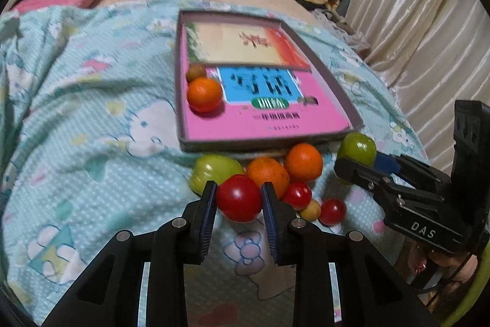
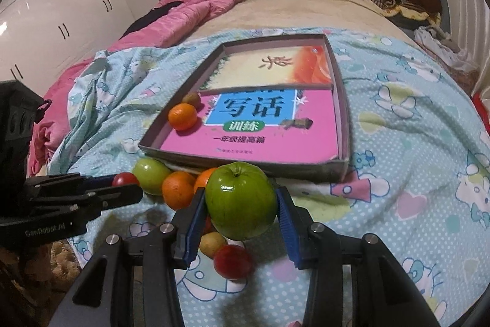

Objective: Organize fruits

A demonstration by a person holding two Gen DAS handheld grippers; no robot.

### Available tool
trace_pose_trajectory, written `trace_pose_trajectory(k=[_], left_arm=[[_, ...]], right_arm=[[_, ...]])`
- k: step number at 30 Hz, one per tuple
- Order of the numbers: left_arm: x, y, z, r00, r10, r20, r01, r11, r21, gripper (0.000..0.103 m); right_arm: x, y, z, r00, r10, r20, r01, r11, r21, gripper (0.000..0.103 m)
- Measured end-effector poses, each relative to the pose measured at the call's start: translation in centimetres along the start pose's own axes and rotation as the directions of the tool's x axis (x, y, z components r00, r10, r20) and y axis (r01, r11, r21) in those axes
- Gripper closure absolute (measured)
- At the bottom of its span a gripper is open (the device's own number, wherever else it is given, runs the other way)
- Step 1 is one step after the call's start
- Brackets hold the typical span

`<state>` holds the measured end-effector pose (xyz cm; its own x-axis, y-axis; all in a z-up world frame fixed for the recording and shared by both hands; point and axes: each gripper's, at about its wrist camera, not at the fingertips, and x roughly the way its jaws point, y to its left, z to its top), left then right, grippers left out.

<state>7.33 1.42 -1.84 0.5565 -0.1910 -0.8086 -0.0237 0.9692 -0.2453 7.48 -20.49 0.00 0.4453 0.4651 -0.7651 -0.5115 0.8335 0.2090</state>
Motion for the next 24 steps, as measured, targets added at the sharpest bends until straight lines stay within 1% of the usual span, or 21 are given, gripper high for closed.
trace_pose_trajectory(k=[2,6,13,24], left_arm=[[-0.6,0.0,0.2,0.999,0.022,0.031,-0.022,1.000,0.007,0.073],[-1.3,0.3,0.6,0.998,0.028,0.063,-0.027,1.000,-0.003,0.073],[-1.9,0.5,1.1,0.994,0.053,0.094,-0.051,0.999,-0.018,0.073],[-2.4,-0.1,1.8,0.992,0.047,0.117,-0.045,0.999,-0.026,0.073]], right_arm=[[-0.2,0.1,0.1,1.000,0.003,0.012,-0.003,1.000,-0.004,0.058],[-0.4,0.2,0.5,0.999,0.009,0.031,-0.009,1.000,-0.008,0.058],[-0.7,0.4,0.7,0.999,0.008,0.051,-0.007,1.000,-0.017,0.058],[-1.0,0.4,1.3,0.996,0.008,0.085,-0.007,1.000,-0.015,0.058]])
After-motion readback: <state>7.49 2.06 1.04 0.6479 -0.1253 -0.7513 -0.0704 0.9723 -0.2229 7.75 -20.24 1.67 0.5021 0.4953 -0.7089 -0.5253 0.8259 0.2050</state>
